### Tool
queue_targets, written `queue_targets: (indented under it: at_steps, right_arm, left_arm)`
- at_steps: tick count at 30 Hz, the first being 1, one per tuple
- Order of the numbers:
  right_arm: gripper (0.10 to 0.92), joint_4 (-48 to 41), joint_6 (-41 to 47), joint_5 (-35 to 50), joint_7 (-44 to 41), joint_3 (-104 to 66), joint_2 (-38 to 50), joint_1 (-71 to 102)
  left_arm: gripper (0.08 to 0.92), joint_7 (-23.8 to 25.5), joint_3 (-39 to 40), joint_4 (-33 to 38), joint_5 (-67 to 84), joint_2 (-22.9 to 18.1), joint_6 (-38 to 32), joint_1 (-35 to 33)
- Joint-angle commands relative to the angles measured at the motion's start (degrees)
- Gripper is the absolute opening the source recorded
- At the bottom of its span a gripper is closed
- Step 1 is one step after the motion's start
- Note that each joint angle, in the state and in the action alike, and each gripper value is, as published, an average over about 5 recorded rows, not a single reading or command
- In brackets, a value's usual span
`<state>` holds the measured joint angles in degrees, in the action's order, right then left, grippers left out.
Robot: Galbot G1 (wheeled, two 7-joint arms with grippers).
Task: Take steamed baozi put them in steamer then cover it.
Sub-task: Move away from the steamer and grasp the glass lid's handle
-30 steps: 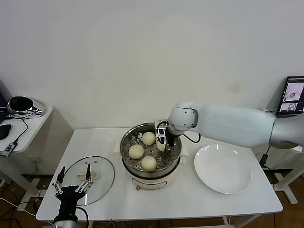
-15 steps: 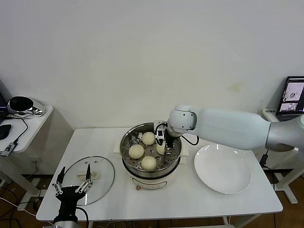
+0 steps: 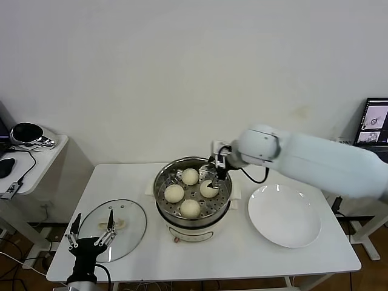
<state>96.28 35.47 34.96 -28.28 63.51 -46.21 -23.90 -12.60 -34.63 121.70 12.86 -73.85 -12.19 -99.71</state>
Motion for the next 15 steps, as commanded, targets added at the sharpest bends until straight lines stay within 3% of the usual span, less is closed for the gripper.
queue_targets:
  at_steps: [1, 7, 15]
  right_arm:
    - [0.823, 11.3, -23.9, -4.0, 25.7, -42.4, 18.3, 47.2]
    - [0.823, 10.5, -35.7, -17.5, 24.3, -81.7, 5.4, 83.7]
    - [0.823, 10.2, -44.7, -25.2, 17.6, -107.8, -18.2, 103.1]
  left_arm:
    - [0.823, -0.9, -0.1, -1.1, -0.9, 0.1, 1.4, 0.0]
    - [0.823, -2.5, -0.2, -1.4, -5.7, -0.1, 6.7, -0.5]
    - [0.823, -3.2, -2.6, -6.5, -29.5, 0.8, 11.8, -1.0]
